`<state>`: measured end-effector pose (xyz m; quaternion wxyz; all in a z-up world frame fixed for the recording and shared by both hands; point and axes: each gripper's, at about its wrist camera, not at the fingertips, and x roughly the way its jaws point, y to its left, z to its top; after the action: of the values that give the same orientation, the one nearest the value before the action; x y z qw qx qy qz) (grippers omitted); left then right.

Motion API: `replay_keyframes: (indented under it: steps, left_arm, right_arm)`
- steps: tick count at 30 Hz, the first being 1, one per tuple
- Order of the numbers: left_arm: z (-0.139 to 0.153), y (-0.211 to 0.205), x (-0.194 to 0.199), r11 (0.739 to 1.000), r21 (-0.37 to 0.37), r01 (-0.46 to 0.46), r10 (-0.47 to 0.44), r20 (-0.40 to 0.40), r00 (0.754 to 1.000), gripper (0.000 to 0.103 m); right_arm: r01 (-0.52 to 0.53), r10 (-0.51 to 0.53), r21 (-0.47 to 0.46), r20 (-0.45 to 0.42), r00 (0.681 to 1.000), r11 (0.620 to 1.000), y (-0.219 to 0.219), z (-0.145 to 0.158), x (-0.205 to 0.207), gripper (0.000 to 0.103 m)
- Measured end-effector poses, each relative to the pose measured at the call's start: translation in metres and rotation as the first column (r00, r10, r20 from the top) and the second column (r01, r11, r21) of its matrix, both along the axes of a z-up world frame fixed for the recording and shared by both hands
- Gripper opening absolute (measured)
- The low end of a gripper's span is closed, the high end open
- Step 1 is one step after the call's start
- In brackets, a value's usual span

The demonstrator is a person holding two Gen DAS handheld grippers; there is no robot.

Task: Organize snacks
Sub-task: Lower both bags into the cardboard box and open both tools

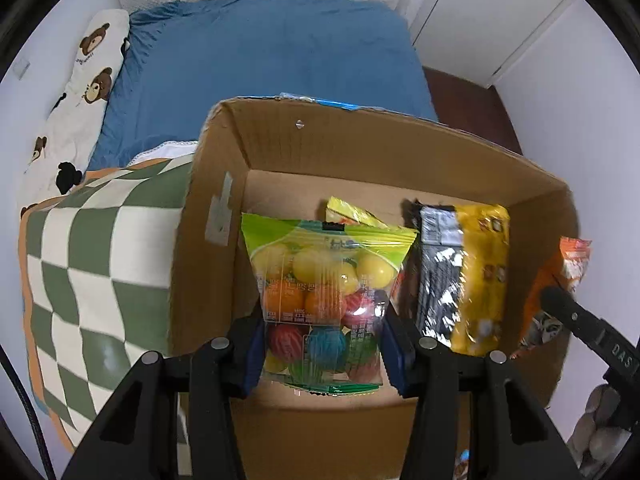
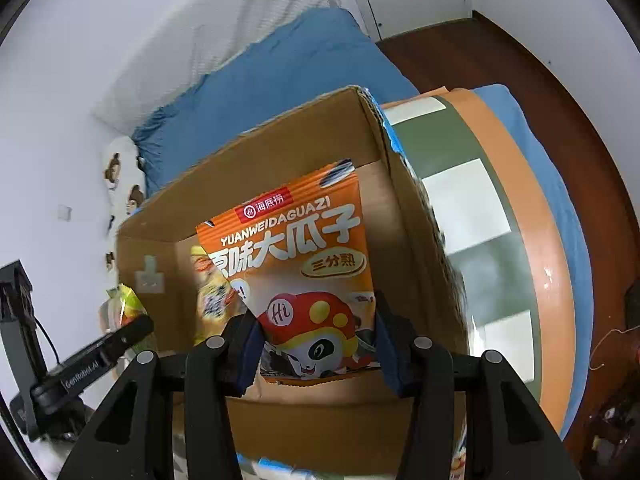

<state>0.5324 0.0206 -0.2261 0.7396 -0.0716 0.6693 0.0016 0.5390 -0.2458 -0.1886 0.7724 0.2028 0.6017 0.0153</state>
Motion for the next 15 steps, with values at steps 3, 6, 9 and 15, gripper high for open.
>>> replay_keyframes:
  steps: [3, 6, 9, 15]
  left_arm:
    - [-0.018, 0.003, 0.016, 1.0, 0.007, -0.009, 0.009, -0.03, 1.0, 0.047]
    - [-0.03, 0.01, 0.024, 0.999, -0.014, -0.051, 0.051, -0.048, 0.998, 0.059]
    - [-0.033, 0.016, 0.029, 0.995, -0.043, -0.088, 0.086, -0.042, 0.995, 0.072]
    - [-0.028, 0.008, 0.027, 0.998, -0.008, -0.054, 0.054, -0.012, 0.998, 0.073]
  right_arm:
    - [-0.011, 0.011, -0.012, -0.015, 1.0, 1.0, -0.003, -0.015, 0.013, 0.052]
    - [-0.018, 0.016, -0.051, -0.026, 1.0, 0.999, -0.004, -0.026, 0.026, 0.073]
    - [-0.038, 0.037, -0.038, -0.031, 0.999, 0.999, 0.0, -0.026, 0.03, 0.087]
    - [-0.052, 0.05, -0.059, -0.04, 0.998, 0.997, 0.004, -0.028, 0.031, 0.09]
